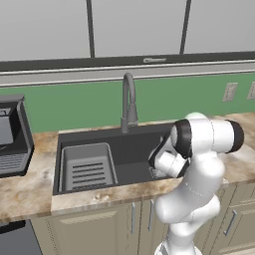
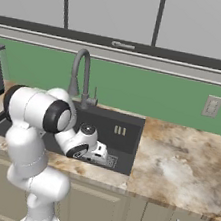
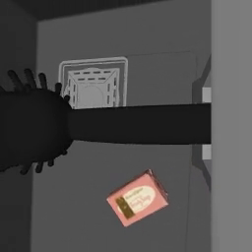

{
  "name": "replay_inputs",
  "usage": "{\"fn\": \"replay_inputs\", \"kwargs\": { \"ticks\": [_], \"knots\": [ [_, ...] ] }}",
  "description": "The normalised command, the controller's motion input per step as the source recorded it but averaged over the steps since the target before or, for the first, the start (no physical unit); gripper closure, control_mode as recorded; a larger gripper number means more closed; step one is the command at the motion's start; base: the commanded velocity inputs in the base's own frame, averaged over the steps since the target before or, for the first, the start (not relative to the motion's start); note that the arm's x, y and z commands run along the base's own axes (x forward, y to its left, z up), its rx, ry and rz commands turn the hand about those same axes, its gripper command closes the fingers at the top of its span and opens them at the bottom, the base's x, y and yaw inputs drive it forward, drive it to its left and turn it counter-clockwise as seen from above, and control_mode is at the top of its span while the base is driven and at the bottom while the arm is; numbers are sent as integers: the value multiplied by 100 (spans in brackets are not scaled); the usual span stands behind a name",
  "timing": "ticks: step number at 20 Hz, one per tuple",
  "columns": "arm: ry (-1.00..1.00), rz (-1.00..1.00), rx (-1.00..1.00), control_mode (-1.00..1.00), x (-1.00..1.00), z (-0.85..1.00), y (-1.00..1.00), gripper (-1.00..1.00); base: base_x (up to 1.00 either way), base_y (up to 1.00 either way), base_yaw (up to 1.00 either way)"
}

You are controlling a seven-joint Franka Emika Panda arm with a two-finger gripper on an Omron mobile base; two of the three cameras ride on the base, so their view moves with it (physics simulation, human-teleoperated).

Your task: Pick up the dish brush and bar soap from the sink, and place them back in the cabinet, and close the cabinet doors.

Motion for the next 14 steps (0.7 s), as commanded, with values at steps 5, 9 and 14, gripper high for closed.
{"fn": "replay_inputs", "kwargs": {
  "ticks": [5, 9, 14],
  "knots": [
    [0, 0, 0, -100, 0, 35, 0, 100, 0, 0, 0],
    [0, 0, 0, -100, 0, 36, 0, 100, 0, 0, 0],
    [0, 0, 0, -100, 0, 39, -3, 100, 0, 0, 0]
  ]
}}
